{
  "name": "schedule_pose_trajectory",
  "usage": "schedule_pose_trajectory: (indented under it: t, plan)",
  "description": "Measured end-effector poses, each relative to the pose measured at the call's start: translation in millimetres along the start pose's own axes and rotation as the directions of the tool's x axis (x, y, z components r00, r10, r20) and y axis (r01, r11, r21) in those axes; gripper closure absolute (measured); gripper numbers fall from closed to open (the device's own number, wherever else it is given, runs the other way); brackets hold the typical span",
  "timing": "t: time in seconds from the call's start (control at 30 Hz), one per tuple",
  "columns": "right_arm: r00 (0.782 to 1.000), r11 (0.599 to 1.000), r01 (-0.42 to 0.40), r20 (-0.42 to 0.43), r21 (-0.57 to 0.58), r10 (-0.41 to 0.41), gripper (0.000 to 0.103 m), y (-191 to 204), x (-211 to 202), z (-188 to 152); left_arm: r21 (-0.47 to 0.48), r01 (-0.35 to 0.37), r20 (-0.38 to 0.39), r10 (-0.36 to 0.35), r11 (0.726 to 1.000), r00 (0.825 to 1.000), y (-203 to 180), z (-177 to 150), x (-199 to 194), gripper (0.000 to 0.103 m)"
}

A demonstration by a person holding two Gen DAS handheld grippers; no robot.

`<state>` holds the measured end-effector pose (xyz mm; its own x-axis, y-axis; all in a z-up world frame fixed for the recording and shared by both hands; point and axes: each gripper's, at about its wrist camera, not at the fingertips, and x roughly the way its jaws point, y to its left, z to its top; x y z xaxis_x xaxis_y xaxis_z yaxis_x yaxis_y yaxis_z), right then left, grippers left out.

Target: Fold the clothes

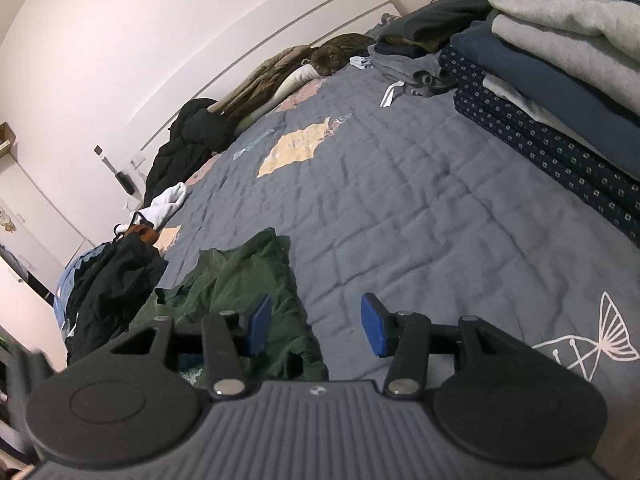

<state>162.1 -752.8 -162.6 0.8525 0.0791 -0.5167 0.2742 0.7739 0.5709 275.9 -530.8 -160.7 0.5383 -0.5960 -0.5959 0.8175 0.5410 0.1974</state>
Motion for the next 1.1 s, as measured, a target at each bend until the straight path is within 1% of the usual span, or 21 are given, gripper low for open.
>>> schedule_pose_trajectory:
  t: [0.07, 0.13, 0.17, 0.2, 0.27, 0.3, 0.37, 0.4, 0.43, 0.47, 0.5, 0.57, 0.63, 0.73, 0.83, 0.9, 0.97, 1.0, 1.03, 1.07, 1.1]
  plan:
    - [1.0, 1.0, -0.002, -0.003, 0.003, 0.002, 0.054, 1, 1, -1, -0.087, 0.012, -0.025, -0.014, 0.996, 1.0, 32, 22, 18, 0.047]
    - [1.0, 1.0, -0.007, -0.007, -0.001, 0.007, 0.054, 3, 3, -1, -0.154, 0.026, -0.053, -0.034, 0.988, 0.998, 62, 44, 39, 0.049]
    - [1.0, 1.0, -0.01, -0.009, -0.004, 0.01, 0.054, 4, 4, -2, -0.175, 0.03, -0.069, -0.043, 0.984, 0.997, 75, 54, 51, 0.051]
    - [1.0, 1.0, -0.013, -0.011, -0.007, 0.013, 0.054, 5, 5, -2, -0.193, 0.027, -0.084, -0.044, 0.981, 0.996, 86, 63, 64, 0.056]
    - [1.0, 1.0, -0.017, -0.016, -0.011, 0.017, 0.054, 6, 8, -3, -0.191, 0.028, -0.116, -0.051, 0.981, 0.992, 98, 75, 87, 0.057]
    - [1.0, 1.0, -0.017, -0.018, -0.01, 0.017, 0.054, 7, 9, -3, -0.179, 0.037, -0.134, -0.062, 0.983, 0.989, 100, 79, 97, 0.062]
    - [1.0, 1.0, -0.017, -0.027, -0.006, 0.017, 0.054, 6, 13, -4, -0.154, 0.056, -0.17, -0.082, 0.986, 0.982, 104, 86, 119, 0.077]
    - [0.999, 1.0, -0.017, -0.031, -0.005, 0.016, 0.054, 6, 15, -5, -0.14, 0.053, -0.201, -0.081, 0.989, 0.976, 105, 87, 131, 0.086]
    - [0.999, 1.0, -0.017, -0.036, -0.005, 0.017, 0.054, 6, 17, -6, -0.131, 0.044, -0.242, -0.075, 0.99, 0.967, 106, 86, 142, 0.086]
    - [0.999, 1.0, -0.02, -0.04, -0.008, 0.02, 0.054, 7, 18, -6, -0.138, 0.049, -0.278, -0.086, 0.989, 0.957, 108, 83, 151, 0.086]
    - [0.999, 1.0, -0.023, -0.044, -0.012, 0.023, 0.054, 7, 19, -7, -0.147, 0.065, -0.294, -0.107, 0.987, 0.95, 109, 81, 156, 0.086]
    - [0.998, 1.0, -0.026, -0.049, -0.014, 0.025, 0.054, 8, 21, -8, -0.152, 0.099, -0.299, -0.142, 0.983, 0.944, 110, 79, 159, 0.087]
    - [0.998, 1.0, -0.026, -0.05, -0.009, 0.026, 0.054, 6, 22, -8, -0.156, 0.126, -0.299, -0.168, 0.98, 0.939, 110, 78, 161, 0.094]
    - [0.998, 1.0, -0.022, -0.056, -0.006, 0.022, 0.054, 5, 23, -9, -0.154, 0.135, -0.276, -0.173, 0.979, 0.945, 111, 81, 167, 0.099]
    - [0.998, 1.0, -0.021, -0.057, -0.01, 0.02, 0.054, 7, 23, -10, -0.172, 0.143, -0.196, -0.176, 0.975, 0.965, 112, 89, 170, 0.1]
    - [0.998, 1.0, -0.027, -0.053, -0.012, 0.026, 0.054, 8, 21, -10, -0.181, 0.121, -0.176, -0.153, 0.976, 0.972, 111, 91, 177, 0.099]
    - [0.998, 0.999, -0.028, -0.053, -0.014, 0.028, 0.054, 9, 21, -10, -0.183, 0.089, -0.222, -0.129, 0.979, 0.966, 110, 91, 188, 0.098]
    - [0.998, 0.999, -0.029, -0.055, -0.016, 0.028, 0.054, 9, 21, -10, -0.168, 0.072, -0.236, -0.111, 0.983, 0.965, 108, 91, 188, 0.098]
    - [0.998, 0.999, -0.03, -0.057, -0.02, 0.028, 0.054, 9, 21, -11, -0.159, 0.062, -0.227, -0.098, 0.985, 0.969, 107, 91, 183, 0.098]
    - [0.998, 0.999, -0.028, -0.058, -0.022, 0.027, 0.054, 9, 22, -10, -0.177, 0.065, -0.199, -0.1, 0.982, 0.975, 109, 90, 171, 0.098]
    - [0.998, 0.999, -0.026, -0.058, -0.019, 0.025, 0.054, 8, 22, -10, -0.216, 0.075, -0.17, -0.113, 0.974, 0.979, 112, 89, 157, 0.098]
